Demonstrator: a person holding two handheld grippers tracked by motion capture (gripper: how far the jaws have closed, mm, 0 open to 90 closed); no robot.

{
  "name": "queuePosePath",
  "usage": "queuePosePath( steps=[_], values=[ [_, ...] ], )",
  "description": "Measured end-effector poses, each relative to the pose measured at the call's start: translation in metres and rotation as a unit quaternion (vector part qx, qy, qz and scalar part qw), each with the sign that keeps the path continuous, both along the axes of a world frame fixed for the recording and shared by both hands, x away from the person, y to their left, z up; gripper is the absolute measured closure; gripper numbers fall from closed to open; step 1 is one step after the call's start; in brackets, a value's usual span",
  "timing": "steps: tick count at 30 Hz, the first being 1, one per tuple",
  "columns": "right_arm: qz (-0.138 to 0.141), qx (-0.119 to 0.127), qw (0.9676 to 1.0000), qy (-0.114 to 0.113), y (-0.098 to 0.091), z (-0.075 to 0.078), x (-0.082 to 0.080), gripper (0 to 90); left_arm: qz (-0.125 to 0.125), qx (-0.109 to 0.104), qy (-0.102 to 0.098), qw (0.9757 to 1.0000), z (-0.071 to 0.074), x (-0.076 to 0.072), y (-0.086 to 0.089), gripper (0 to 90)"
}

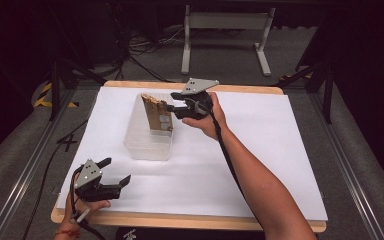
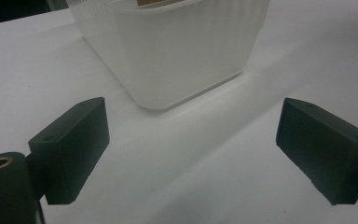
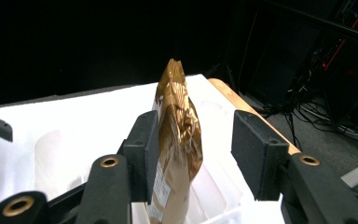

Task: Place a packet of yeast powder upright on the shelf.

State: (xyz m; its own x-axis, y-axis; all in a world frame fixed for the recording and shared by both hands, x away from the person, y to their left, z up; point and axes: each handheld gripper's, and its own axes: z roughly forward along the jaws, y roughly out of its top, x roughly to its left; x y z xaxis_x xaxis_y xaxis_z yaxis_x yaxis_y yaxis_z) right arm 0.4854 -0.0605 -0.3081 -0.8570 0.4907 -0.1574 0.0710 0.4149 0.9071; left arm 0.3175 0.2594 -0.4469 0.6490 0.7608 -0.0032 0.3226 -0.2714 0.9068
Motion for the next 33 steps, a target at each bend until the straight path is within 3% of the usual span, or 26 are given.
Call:
queuePosePath(
  steps=[19,29,33],
  values=[
    [-0.018,-0.057,0.9978,-0.028,-0.048,0.011,-0.035,49.3,0.001,0.006,0.002,1.0000,0.001,0.001,-0.001,10.3],
    [-0.038,-0.077,0.9957,-0.033,-0.092,0.013,-0.060,48.2,-0.002,0.010,0.005,0.9999,0.000,0.003,-0.005,10.2],
    [-0.043,-0.084,0.9949,-0.035,-0.102,0.011,-0.065,47.6,-0.004,0.014,0.004,0.9999,0.000,0.004,-0.006,10.3]
  ],
)
